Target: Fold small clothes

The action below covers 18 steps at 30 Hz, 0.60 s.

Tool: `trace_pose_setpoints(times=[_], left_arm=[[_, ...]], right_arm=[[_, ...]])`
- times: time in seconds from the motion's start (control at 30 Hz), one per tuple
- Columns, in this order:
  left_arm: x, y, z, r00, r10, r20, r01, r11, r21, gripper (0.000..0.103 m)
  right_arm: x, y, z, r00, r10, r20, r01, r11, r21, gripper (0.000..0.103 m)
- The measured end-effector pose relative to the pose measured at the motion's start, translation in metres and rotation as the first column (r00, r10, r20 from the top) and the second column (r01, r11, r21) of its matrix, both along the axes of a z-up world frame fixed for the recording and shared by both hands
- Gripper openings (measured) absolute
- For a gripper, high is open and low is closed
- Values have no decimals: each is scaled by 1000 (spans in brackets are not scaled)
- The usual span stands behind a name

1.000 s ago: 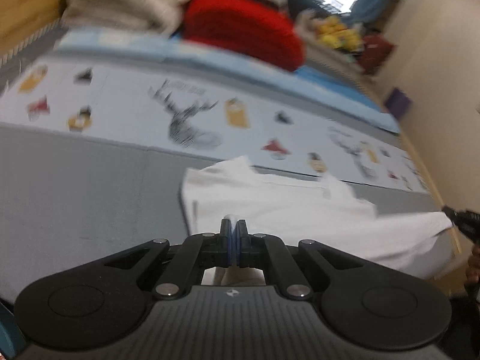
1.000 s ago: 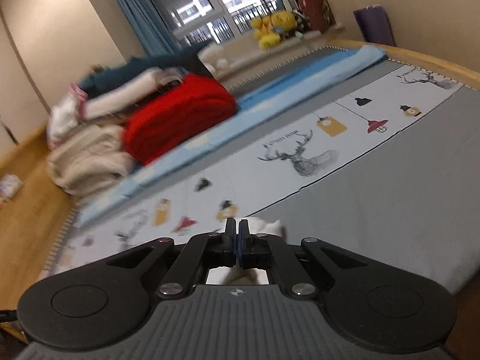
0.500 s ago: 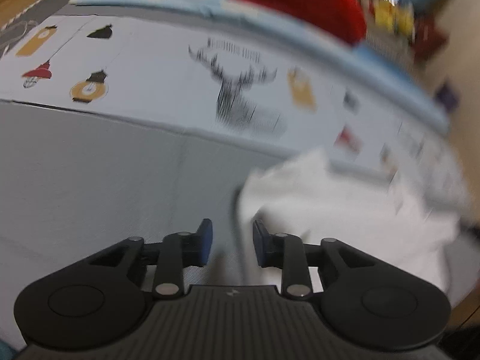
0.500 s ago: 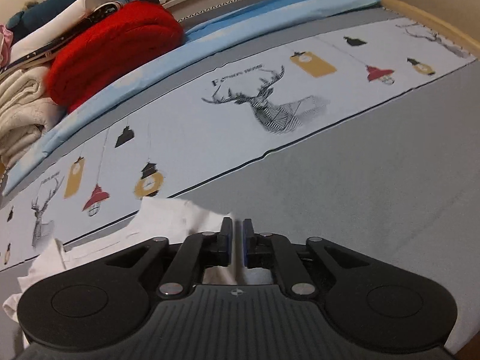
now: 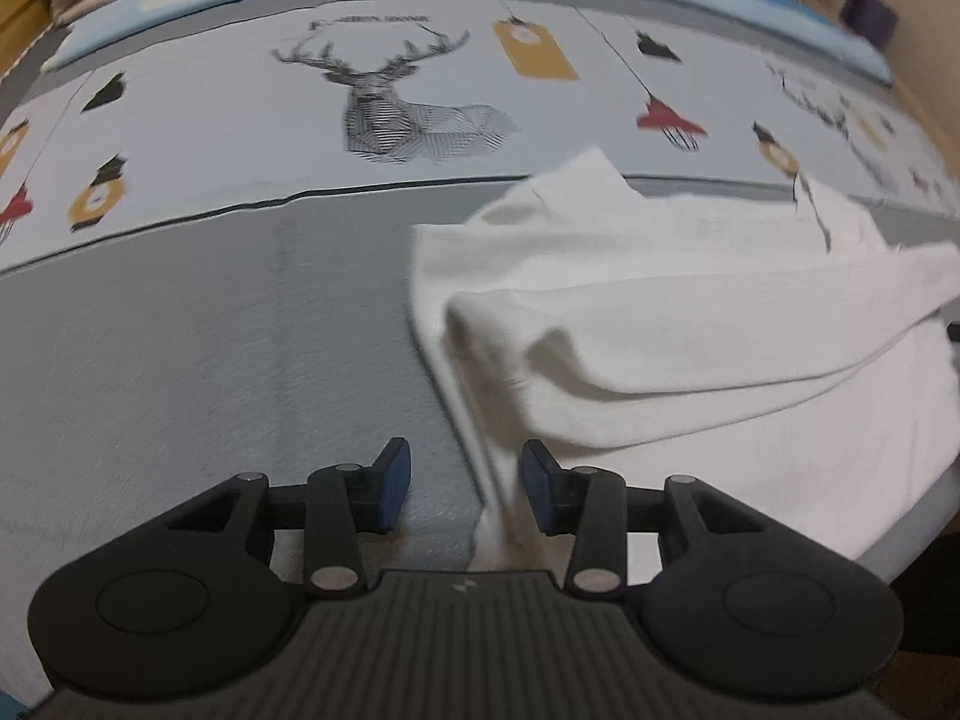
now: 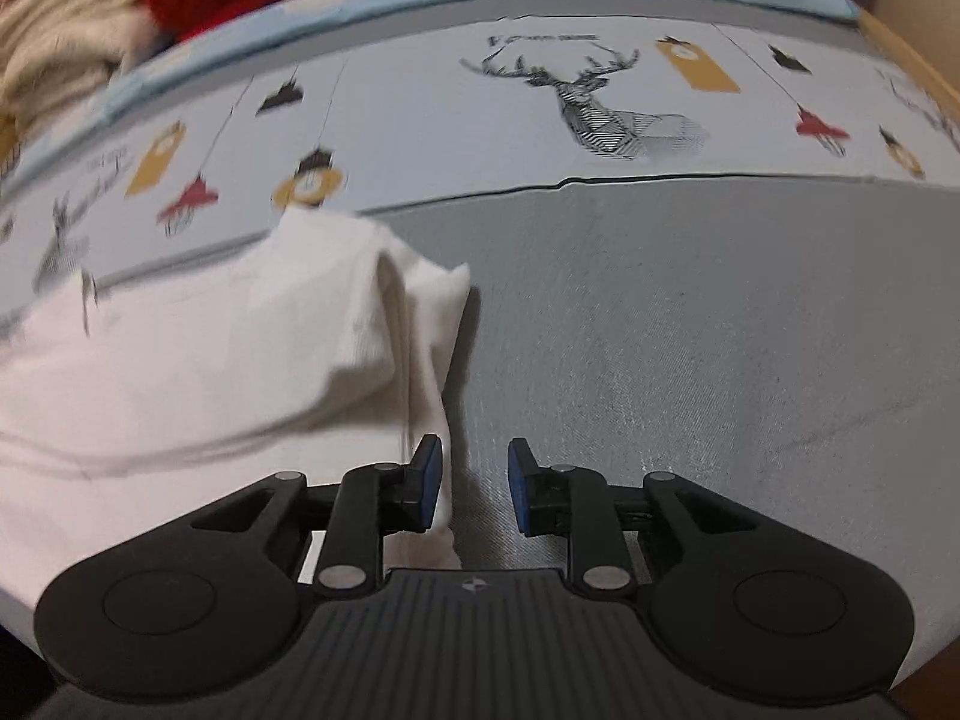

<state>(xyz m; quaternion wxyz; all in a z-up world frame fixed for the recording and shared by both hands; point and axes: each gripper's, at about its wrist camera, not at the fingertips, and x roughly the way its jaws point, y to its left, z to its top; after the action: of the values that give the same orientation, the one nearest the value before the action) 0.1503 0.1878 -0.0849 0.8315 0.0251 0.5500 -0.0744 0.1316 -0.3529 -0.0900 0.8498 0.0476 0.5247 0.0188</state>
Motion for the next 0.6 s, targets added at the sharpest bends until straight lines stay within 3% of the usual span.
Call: trace_pose_setpoints(times=[0.2,0.6], left_arm=[[19,-18,-3,999,26,43,-30,996,83,46],[55,-2,-1,986,145,81,-144,989,-20,46]], right_arm=[[7,21,-2,997,75,22,-73,994,-87,25],[48,28,0,994,-51,96,57,996,-61,25]])
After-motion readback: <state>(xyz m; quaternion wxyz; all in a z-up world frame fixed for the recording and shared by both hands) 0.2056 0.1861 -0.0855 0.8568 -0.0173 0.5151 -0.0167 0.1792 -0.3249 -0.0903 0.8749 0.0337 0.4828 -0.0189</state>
